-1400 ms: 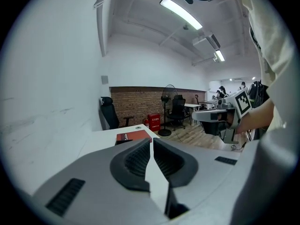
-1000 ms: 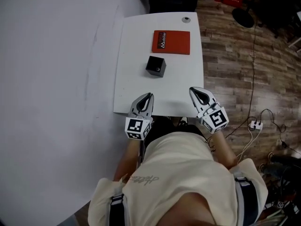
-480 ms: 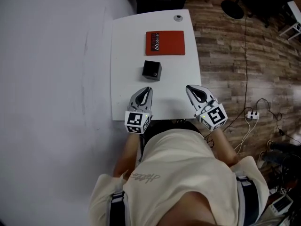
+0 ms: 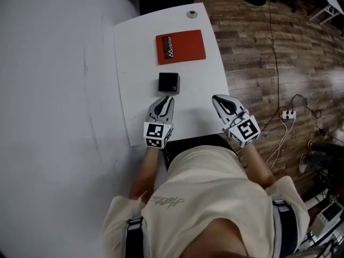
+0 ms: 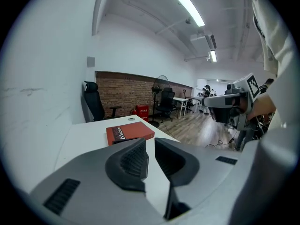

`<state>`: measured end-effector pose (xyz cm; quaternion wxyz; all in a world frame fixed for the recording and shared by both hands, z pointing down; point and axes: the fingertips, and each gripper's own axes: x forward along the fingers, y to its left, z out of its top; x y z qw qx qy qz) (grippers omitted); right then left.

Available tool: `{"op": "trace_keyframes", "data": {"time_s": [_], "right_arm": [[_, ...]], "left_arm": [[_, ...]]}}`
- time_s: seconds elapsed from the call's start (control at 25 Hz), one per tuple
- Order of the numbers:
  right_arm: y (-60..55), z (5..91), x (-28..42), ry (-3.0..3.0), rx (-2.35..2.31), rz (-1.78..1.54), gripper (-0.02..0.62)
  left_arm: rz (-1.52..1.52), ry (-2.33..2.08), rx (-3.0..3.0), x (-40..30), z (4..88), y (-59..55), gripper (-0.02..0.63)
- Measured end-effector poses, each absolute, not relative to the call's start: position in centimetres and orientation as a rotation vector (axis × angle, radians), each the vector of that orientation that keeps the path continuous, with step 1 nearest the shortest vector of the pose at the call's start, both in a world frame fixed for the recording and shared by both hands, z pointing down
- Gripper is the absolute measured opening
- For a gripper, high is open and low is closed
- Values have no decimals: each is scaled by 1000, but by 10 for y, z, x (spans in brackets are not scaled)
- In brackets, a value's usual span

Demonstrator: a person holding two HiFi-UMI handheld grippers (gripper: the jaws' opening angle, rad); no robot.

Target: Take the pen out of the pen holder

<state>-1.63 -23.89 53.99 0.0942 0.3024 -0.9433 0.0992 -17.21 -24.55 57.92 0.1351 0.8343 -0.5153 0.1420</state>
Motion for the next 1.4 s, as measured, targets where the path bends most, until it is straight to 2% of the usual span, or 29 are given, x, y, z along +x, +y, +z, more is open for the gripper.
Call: {"op": "trace_keyframes", "data": {"time_s": [0.16,0.64,1.4], "right_arm": [[-245,545,-12,-2781,945,345,6],[-251,557,-13,-2742,957,386,6],[-275,567,-8,-2734,983,446,6]], "left_arm": [[453,-1444,2421,-172,592,-257,85],[544,-1361,2431,-169,625,-281,113],[546,-1335,2384,-159,646,-301,104]]}}
